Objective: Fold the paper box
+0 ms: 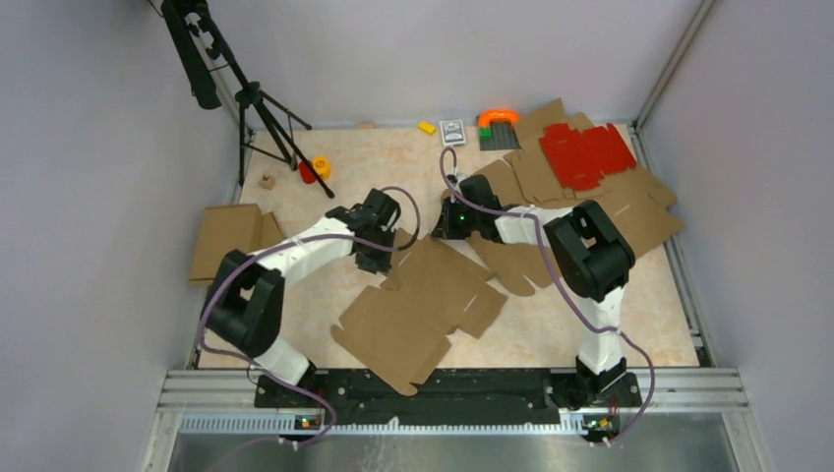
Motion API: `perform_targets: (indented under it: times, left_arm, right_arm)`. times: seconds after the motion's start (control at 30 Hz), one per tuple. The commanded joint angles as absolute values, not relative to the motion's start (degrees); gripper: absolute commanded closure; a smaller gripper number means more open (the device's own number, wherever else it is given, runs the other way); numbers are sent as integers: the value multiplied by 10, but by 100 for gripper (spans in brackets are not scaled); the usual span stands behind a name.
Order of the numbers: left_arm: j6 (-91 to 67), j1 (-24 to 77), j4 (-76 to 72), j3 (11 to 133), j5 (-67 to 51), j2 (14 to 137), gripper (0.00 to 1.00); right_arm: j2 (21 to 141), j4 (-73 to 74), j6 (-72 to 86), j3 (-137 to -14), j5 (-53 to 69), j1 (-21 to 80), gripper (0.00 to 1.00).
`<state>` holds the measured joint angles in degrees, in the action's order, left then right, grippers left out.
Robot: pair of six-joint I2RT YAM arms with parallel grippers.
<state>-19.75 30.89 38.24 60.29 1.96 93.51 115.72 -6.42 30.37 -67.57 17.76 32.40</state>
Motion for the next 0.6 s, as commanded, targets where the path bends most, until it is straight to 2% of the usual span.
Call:
perform_targets:
  times: [0.0, 0.1, 0.17, 0.3, 0.37, 0.4, 0.43, 0.47, 0.57]
  left_arm:
    - [-222, 306, 408, 581, 51, 838, 64]
    - [-277, 306, 426, 540, 57, 773, 58]
    - [-343, 306, 432, 495, 49, 718, 50]
    - [-489, 306, 494, 424, 9, 586, 41]
    - [-545, 306, 496, 373, -13, 518, 30]
    - [-580, 306, 492, 346, -22, 487, 22]
    - [-599, 306, 483, 322, -37, 458, 9]
    - [-624, 306, 483, 298, -45, 429, 2]
    - [-687, 308, 500, 241, -51, 354, 1]
  right_arm:
    - [1142, -33, 273, -656, 124, 322, 100]
    - [1131, -35, 269, -649, 120, 322, 100]
    - [1126, -41, 266, -645, 121, 322, 100]
    - [1126, -42, 266, -646, 124, 323, 100]
    - [1119, -47, 265, -641, 123, 323, 100]
    - [1116, -56, 265, -637, 124, 323, 100]
    - [1113, -60, 265, -635, 129, 323, 100]
    - [1112, -64, 265, -632, 133, 323, 100]
    - [1113, -86, 270, -625, 145, 324, 100]
